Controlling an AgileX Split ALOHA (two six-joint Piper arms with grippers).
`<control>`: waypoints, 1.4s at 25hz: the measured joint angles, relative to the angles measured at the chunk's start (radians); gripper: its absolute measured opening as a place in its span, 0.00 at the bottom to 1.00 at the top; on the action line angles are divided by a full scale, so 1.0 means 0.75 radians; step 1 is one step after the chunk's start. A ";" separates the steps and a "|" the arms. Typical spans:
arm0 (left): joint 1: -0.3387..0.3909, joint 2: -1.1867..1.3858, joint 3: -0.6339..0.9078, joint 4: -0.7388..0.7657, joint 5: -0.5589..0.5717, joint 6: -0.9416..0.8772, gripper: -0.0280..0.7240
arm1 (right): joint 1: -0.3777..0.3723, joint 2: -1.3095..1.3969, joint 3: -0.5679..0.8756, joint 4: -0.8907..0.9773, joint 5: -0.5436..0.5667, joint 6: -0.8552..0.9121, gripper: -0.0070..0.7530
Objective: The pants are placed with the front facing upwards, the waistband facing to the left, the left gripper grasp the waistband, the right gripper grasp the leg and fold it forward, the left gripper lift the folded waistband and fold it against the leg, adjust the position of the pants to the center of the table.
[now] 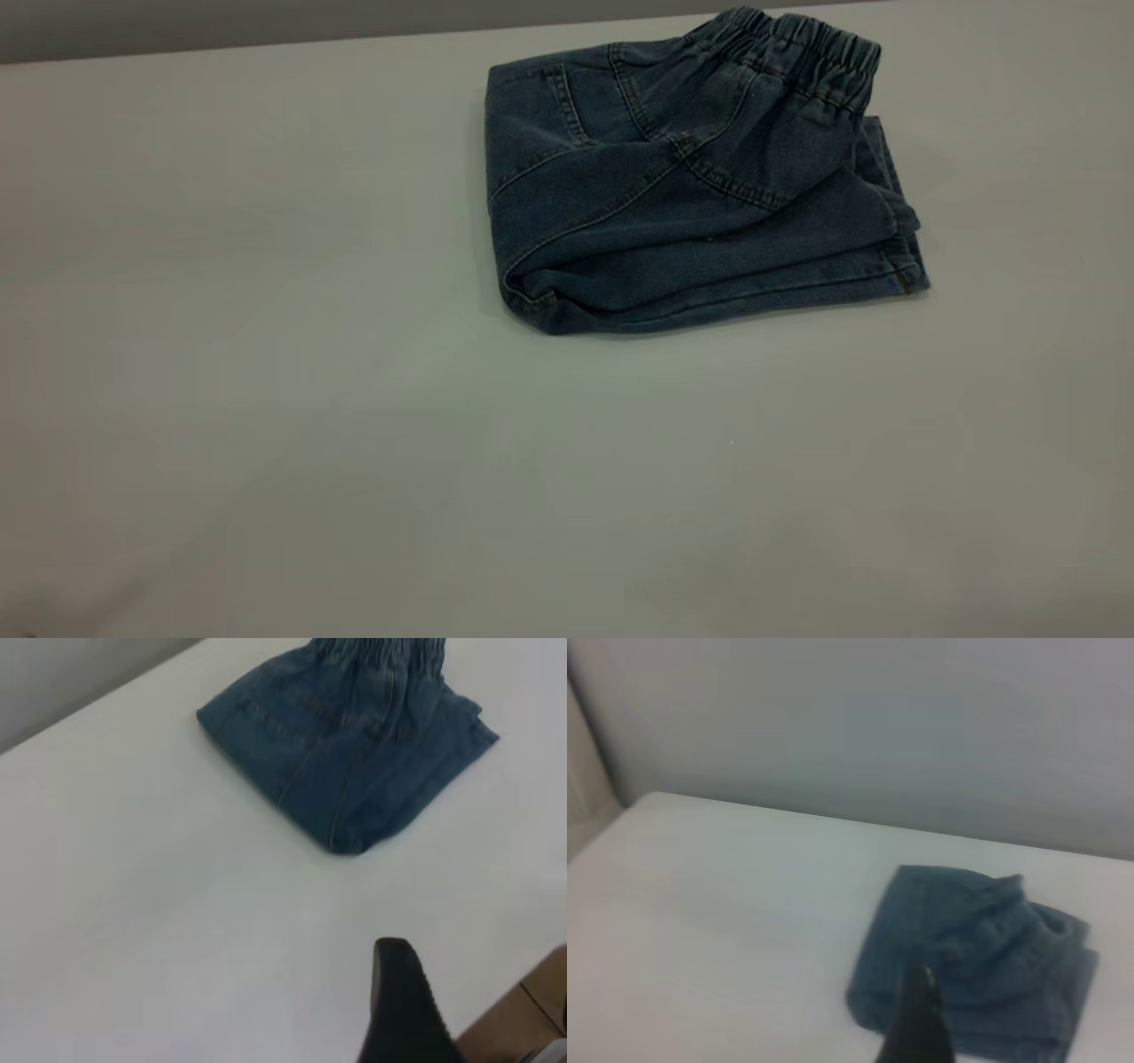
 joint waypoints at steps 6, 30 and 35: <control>0.000 -0.270 0.227 0.000 0.000 0.000 0.56 | 0.000 -0.244 0.230 -0.135 0.000 0.000 0.64; 0.000 -0.514 0.725 0.172 -0.071 -0.157 0.56 | 0.000 -0.555 0.772 -0.584 -0.199 0.184 0.64; 0.000 -0.570 0.794 0.161 -0.134 -0.181 0.56 | 0.000 -0.554 0.772 -0.584 -0.198 0.184 0.64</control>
